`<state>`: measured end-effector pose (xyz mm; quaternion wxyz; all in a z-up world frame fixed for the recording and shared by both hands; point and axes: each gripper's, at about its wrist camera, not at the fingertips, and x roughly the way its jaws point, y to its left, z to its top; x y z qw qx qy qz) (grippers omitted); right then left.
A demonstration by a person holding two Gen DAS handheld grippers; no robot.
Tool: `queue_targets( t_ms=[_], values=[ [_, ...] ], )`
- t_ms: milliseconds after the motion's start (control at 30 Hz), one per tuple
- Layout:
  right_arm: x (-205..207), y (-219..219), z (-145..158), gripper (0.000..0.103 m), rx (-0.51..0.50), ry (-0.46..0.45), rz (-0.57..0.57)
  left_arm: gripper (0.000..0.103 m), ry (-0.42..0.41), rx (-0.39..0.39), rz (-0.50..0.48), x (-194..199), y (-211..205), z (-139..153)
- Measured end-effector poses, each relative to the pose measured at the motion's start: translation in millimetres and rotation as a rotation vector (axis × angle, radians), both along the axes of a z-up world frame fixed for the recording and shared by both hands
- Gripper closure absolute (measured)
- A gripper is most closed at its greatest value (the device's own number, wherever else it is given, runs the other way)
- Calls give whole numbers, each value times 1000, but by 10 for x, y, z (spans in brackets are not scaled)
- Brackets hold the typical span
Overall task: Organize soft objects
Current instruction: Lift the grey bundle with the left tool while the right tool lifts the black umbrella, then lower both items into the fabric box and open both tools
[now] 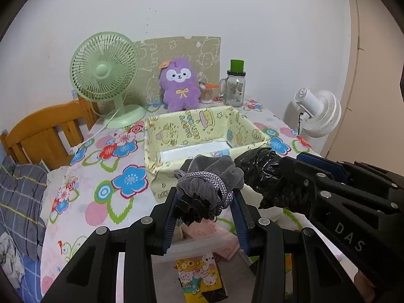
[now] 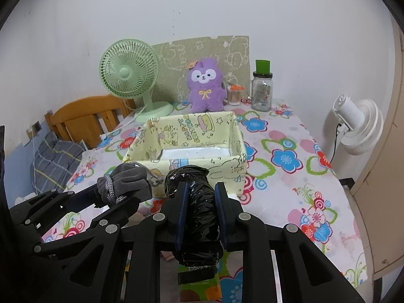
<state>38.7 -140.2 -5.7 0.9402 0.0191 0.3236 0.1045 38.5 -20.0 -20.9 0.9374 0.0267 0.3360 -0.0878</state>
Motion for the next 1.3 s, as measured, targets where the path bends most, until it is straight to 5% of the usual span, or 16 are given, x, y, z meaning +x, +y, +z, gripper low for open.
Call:
queue_targets(
  t_ms=[633, 1300],
  values=[
    [185, -64, 336, 78, 10, -42, -15, 62, -62, 18, -27, 164, -109, 390],
    [764, 39, 372, 78, 18, -36, -16, 62, -41, 22, -2, 719, 43, 414]
  ],
)
